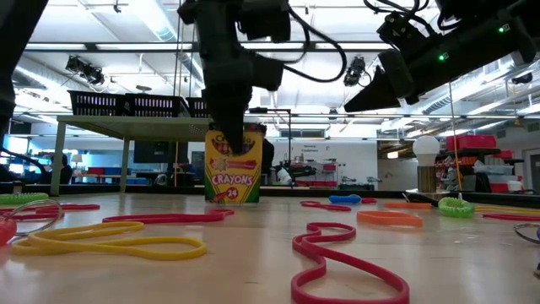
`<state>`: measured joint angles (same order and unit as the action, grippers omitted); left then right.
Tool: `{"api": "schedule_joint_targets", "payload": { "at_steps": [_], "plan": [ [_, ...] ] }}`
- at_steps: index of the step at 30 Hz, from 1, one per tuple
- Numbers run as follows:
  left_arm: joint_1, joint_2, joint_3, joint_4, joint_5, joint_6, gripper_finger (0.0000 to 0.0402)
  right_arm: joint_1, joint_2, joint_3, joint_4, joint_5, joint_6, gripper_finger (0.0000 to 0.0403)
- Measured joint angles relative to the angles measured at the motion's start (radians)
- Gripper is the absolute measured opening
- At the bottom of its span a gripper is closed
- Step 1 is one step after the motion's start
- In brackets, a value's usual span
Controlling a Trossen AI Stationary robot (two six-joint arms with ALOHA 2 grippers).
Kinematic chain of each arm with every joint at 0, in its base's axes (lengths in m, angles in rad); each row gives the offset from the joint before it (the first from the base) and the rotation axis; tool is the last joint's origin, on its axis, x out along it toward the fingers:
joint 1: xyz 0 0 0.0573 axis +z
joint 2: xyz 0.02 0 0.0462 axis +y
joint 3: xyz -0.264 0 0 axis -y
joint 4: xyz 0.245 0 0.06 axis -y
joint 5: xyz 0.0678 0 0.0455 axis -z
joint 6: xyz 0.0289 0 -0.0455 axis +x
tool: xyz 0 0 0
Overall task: Pick & Place Office Desk Supplies
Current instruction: Put the crayon box into the right black bin on the shelf
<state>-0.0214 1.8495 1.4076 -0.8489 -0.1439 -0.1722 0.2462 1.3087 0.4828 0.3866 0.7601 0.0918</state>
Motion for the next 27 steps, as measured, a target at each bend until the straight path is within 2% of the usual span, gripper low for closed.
{"api": "schedule_joint_targets", "payload": {
  "at_steps": [3,7,10,14,20,27],
  "plan": [
    [0.004,-0.03,0.043,-0.055,0.017,0.041,0.0088,0.0,0.0,0.0,0.0,0.0,-0.002,0.0011],
    [0.004,-0.093,0.165,-0.215,0.009,0.128,0.0088,0.0,0.0,0.0,0.0,0.0,-0.002,0.0011],
    [0.004,-0.134,0.296,-0.356,-0.002,0.188,0.0088,0.0,0.0,0.0,0.0,0.0,-0.002,0.0011],
    [0.036,-0.167,0.502,-0.512,-0.065,0.27,0.0088,0.0,0.0,0.0,0.003,0.0,-0.002,0.0011],
    [0.193,-0.17,0.728,-0.616,-0.103,0.447,0.0089,0.0,0.0,0.0,0.011,-0.007,-0.002,0.0011],
    [0.425,-0.158,0.754,-0.666,-0.067,0.639,0.0091,-0.002,0.0,0.0,0.011,-0.021,0.005,0.0011]
  ]
}}
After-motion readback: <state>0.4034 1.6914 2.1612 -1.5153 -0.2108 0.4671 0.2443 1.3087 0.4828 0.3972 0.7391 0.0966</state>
